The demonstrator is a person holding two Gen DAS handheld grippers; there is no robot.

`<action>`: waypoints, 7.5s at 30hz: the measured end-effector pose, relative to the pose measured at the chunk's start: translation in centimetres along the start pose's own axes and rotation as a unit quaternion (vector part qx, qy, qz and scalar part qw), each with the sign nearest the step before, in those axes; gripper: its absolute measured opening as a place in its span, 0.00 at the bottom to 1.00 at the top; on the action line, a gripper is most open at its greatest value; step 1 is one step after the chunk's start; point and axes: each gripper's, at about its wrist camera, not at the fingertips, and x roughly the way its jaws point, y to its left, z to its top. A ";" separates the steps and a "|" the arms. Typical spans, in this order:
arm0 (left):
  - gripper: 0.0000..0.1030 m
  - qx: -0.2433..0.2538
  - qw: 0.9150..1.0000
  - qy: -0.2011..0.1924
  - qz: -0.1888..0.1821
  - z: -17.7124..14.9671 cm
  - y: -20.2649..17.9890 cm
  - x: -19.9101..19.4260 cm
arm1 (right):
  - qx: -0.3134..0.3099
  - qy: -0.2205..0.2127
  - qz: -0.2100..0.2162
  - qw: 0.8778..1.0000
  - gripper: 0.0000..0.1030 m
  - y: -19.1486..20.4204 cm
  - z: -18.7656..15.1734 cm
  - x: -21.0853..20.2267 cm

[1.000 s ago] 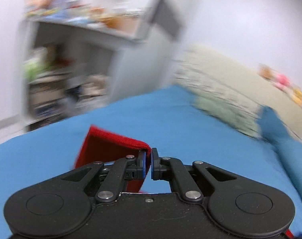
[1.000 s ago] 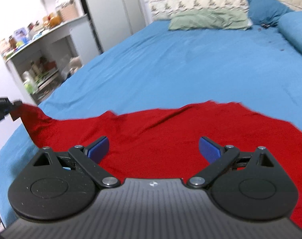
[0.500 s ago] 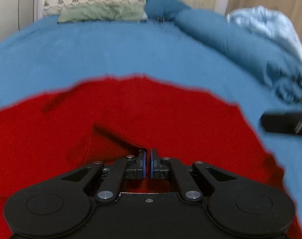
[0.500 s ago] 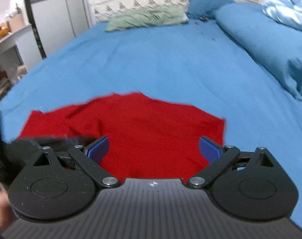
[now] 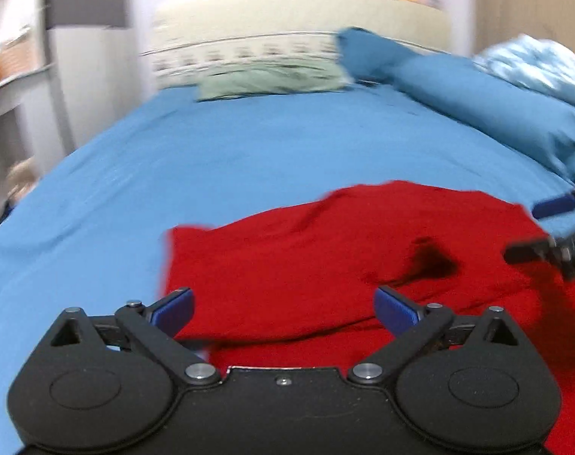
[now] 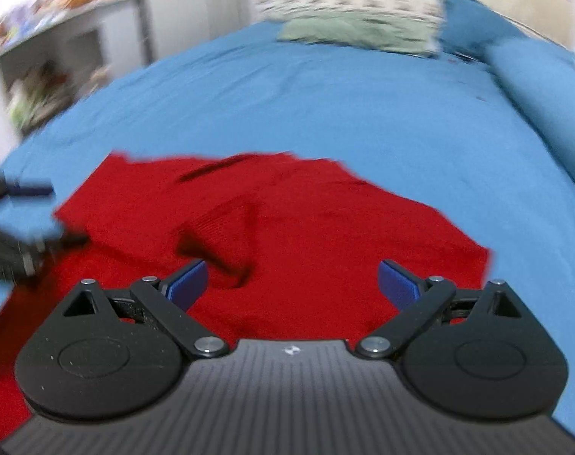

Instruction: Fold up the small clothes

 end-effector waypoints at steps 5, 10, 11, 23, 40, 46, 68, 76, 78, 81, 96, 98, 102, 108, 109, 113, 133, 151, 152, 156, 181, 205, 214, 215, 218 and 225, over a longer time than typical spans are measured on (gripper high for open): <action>0.98 -0.082 0.996 0.023 0.010 -0.5 4.1 1.7 | -0.158 0.017 -0.014 0.987 0.88 6.0 0.6 4.6; 0.98 -0.075 0.996 0.048 0.015 -0.5 4.8 2.9 | -0.228 0.046 -0.008 0.972 0.59 8.5 1.6 9.1; 0.98 -0.074 0.996 0.054 0.015 -0.8 4.9 3.1 | -0.234 0.055 0.000 0.971 0.38 8.7 1.9 9.8; 0.97 -0.130 0.990 0.061 0.006 -2.6 6.1 4.9 | -0.016 -0.051 -0.089 0.995 0.20 -0.8 7.5 3.8; 0.91 -0.100 0.993 0.059 0.033 -2.5 5.3 3.8 | 0.144 0.009 -0.142 0.979 0.24 -11.4 -1.8 1.9; 0.99 -0.056 0.998 -0.005 -0.023 -0.5 2.1 1.5 | 0.126 -0.024 -0.152 0.980 0.87 -9.9 -4.6 0.0; 0.98 0.026 0.996 0.078 -0.030 -0.6 -2.1 4.8 | 0.153 -0.025 -0.084 0.984 0.86 -11.4 -8.3 2.8; 0.98 0.025 0.999 0.020 -0.014 3.0 -2.5 -6.4 | 0.166 -0.078 -0.083 0.979 0.89 -10.7 -5.9 -7.3; 0.98 0.022 1.000 0.011 -0.010 3.2 -2.4 -9.7 | 0.167 -0.088 -0.076 0.979 0.89 -10.1 -5.5 -11.0; 0.98 0.017 1.000 0.009 0.002 2.9 -2.1 -14.5 | 0.163 -0.090 -0.069 0.980 0.89 -9.1 -5.3 -16.0; 0.97 -0.078 0.993 0.085 -0.017 -11.6 1.4 -25.3 | 0.168 -0.011 -0.051 0.984 0.92 -3.6 -17.6 -27.3; 0.94 -0.088 0.991 0.098 -0.018 -13.4 1.6 -24.9 | 0.170 0.004 -0.057 0.984 0.91 -2.7 -20.0 -27.1; 0.87 -0.097 0.987 0.125 -0.014 -15.6 1.8 -23.3 | 0.192 0.040 -0.074 0.978 0.88 -1.7 -23.7 -25.7; 0.76 -0.100 0.983 0.153 -0.016 -17.7 1.7 -21.6 | 0.214 0.061 -0.083 0.971 0.85 -0.7 -26.8 -23.8; 0.74 -0.099 0.982 0.157 -0.014 -18.0 1.7 -21.4 | 0.216 0.064 -0.083 0.971 0.84 -0.6 -27.1 -23.5; 0.71 -0.099 0.981 0.169 -0.011 -18.3 1.7 -20.5 | 0.219 0.079 -0.091 0.968 0.72 -0.1 -27.6 -22.4; 0.64 -0.103 0.976 0.193 -0.018 -18.6 2.8 -18.8 | 0.300 0.077 -0.061 0.949 0.43 -2.4 -28.9 -23.4; 0.06 -0.150 0.976 0.153 -0.041 -17.1 3.6 -21.9 | 0.298 0.062 -0.047 0.951 0.22 -2.6 -28.4 -23.8; 0.06 -0.160 0.976 0.141 -0.048 -16.3 3.9 -22.7 | 0.307 0.051 -0.040 0.950 0.22 -2.9 -28.1 -24.4; 0.06 -0.169 0.980 0.083 -0.066 -12.0 4.4 -24.8 | 0.323 -0.003 -0.016 0.946 0.22 -4.4 -25.2 -27.2; 0.06 -0.162 0.985 0.044 0.036 7.4 5.8 12.7 | 0.233 -0.034 -0.069 0.969 0.20 -18.5 3.1 5.5; 0.92 -0.093 0.987 0.133 0.003 0.0 3.7 9.4 | 0.222 0.009 -0.049 0.974 0.90 -15.3 -4.8 6.3; 0.90 -0.107 0.989 0.104 -0.001 3.7 3.8 4.0 | 0.245 -0.009 -0.056 0.968 0.90 -15.7 -2.3 1.4; 0.90 -0.097 0.991 0.093 0.007 4.2 3.3 2.3 | 0.242 -0.020 -0.056 0.968 0.92 -15.8 -2.1 -0.4; 0.98 -0.067 0.995 0.071 -0.001 5.0 1.0 -0.6 | 0.209 -0.032 -0.059 0.976 0.97 -15.8 -2.2 -5.2; 1.00 -0.030 0.993 0.107 -0.040 2.3 -5.3 0.8 | 0.207 0.006 -0.072 0.976 0.97 -16.1 -5.5 -7.4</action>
